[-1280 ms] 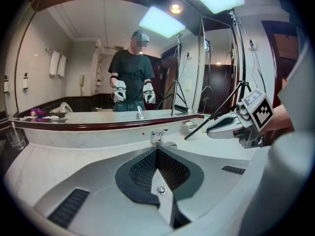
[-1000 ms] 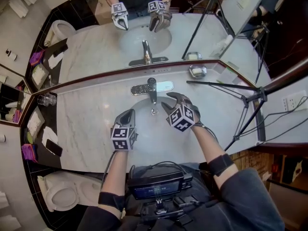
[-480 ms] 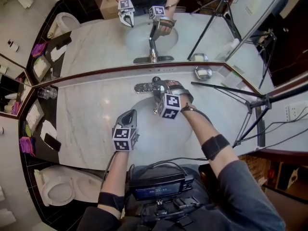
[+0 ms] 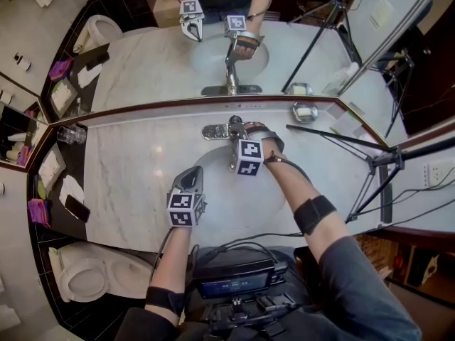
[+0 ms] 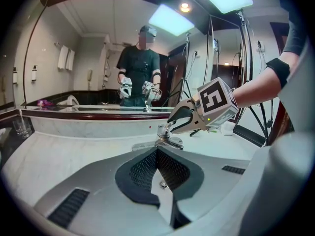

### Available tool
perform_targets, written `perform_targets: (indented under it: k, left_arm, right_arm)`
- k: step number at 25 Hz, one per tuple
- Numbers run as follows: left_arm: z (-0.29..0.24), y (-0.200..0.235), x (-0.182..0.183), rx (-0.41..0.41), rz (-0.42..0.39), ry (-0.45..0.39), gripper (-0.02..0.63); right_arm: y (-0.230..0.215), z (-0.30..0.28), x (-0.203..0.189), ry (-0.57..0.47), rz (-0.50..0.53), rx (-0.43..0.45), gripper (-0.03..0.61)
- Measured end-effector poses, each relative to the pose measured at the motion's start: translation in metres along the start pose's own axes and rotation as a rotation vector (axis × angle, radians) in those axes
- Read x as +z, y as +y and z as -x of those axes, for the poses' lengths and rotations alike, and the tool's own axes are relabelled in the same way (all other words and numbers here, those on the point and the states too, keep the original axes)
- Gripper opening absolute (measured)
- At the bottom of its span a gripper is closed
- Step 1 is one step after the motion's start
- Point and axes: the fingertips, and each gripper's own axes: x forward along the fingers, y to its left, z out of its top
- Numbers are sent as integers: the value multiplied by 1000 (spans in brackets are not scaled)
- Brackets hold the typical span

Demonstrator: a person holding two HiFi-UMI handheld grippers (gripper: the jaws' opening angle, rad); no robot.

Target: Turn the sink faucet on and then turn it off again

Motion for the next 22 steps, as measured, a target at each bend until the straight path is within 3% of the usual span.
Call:
perform_targets:
  k: [8, 22]
  left_arm:
    - [-2, -1, -5, -2, 7, 13, 3]
    - [-3, -1, -4, -1, 7, 15, 3]
  right_arm:
    - [3, 1, -2, 11, -11, -26, 141]
    - [23, 0, -2, 31, 44, 14, 135]
